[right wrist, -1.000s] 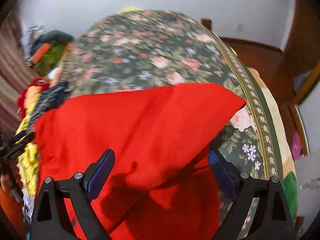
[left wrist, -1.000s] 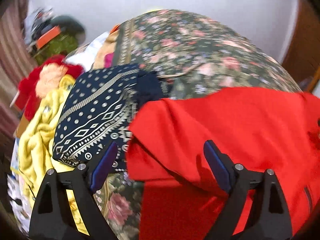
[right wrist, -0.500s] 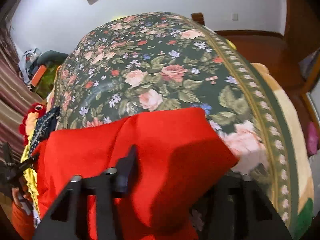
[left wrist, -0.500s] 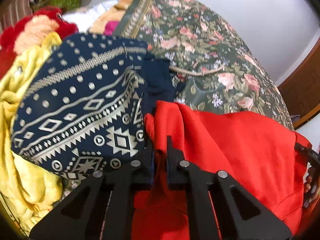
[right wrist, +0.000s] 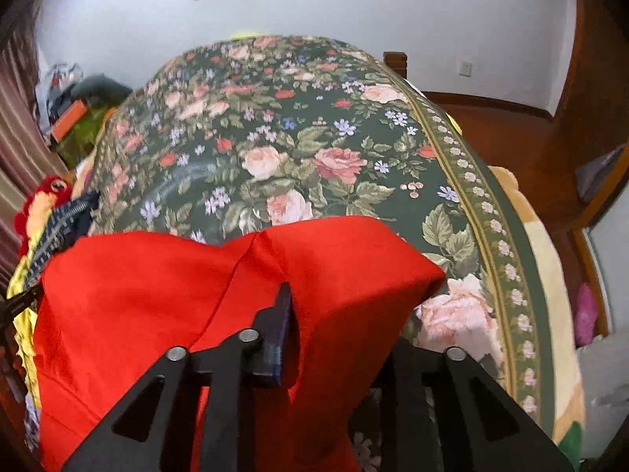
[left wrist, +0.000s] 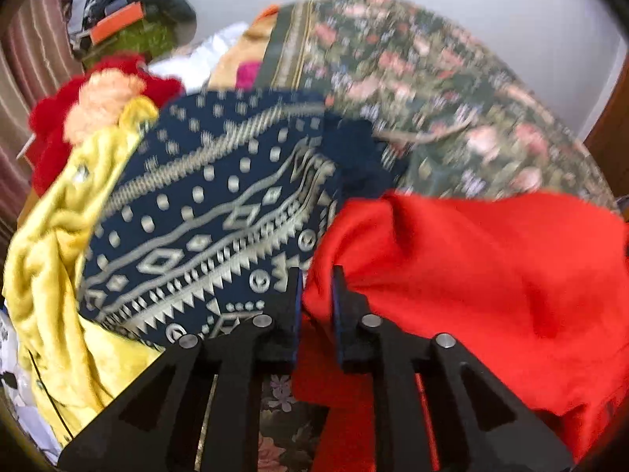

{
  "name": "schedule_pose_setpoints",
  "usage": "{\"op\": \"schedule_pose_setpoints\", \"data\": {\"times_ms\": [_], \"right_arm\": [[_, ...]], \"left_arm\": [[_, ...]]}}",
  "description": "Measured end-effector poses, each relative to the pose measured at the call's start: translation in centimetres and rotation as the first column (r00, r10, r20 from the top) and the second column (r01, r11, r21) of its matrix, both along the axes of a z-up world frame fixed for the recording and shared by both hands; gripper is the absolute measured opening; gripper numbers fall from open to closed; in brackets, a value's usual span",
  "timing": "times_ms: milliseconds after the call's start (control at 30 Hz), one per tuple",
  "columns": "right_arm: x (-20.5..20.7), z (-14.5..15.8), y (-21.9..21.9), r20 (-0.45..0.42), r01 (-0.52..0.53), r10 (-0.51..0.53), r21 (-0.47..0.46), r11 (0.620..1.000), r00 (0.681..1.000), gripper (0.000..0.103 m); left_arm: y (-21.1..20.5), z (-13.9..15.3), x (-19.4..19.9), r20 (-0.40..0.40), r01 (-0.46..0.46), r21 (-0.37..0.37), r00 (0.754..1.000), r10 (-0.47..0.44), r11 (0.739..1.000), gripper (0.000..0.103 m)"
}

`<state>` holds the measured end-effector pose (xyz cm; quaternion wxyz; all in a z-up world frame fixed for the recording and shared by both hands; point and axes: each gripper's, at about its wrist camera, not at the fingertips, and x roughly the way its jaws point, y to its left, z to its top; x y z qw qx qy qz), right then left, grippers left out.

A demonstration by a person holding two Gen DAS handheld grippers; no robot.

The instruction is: Fold large clothes

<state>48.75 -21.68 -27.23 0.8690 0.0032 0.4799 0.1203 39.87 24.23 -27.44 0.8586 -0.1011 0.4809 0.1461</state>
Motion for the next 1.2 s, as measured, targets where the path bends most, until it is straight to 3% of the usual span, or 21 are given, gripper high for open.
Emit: {"op": "schedule_pose_setpoints", "data": {"times_ms": [33,67,133,167,267,500,667,833,1200], "right_arm": [[-0.1,0.0,0.0,0.000,0.007,-0.007,-0.035,0.999,1.000,0.051],[-0.2,0.0,-0.1,0.003,0.022,-0.022,-0.087,0.996,1.000,0.081],[-0.7,0.2,-0.7,0.031,0.048,-0.043,-0.166,0.985,0.999,0.094],[-1.0,0.3,-1.1,0.026,0.039,-0.035,-0.152,0.988,0.999,0.094],[-1.9,1.0,-2.9,-0.025,0.050,-0.052,-0.081,0.995,0.998,0.094],[-6.0,4.0,-6.2,-0.076,0.083,-0.082,0.016,0.996,0.994,0.094],[-10.8,7.5,-7.7,-0.058,0.063,-0.058,0.097,0.993,0.997,0.094],[-16.4,10.0,-7.8,-0.025,0.012,-0.010,0.104,0.994,1.000,0.094],[-26.4,8.1,-8.1,-0.063,-0.012,0.017,0.081,0.997,0.998,0.094]], "left_arm": [[0.0,-0.4,-0.1,-0.005,-0.005,0.007,1.000,0.005,1.000,0.026],[0.1,-0.5,-0.2,-0.005,-0.012,0.020,1.000,0.012,1.000,0.035],[0.3,-0.5,-0.6,-0.006,-0.029,0.049,1.000,0.030,0.998,0.050],[0.5,-0.5,-0.9,-0.009,-0.033,0.051,0.999,0.034,0.998,0.057],[1.1,-0.3,-2.0,-0.024,-0.017,0.025,1.000,0.018,1.000,0.059],[-0.2,1.7,-5.9,-0.077,0.065,0.071,0.995,-0.059,0.995,0.064],[-0.9,4.3,-9.5,-0.038,0.085,0.053,0.996,-0.083,0.995,0.075],[-1.9,6.7,-13.0,0.002,0.113,0.032,0.994,-0.113,0.993,0.076],[-4.5,6.2,-20.4,0.008,0.190,-0.022,0.982,-0.190,0.982,0.077]]}}
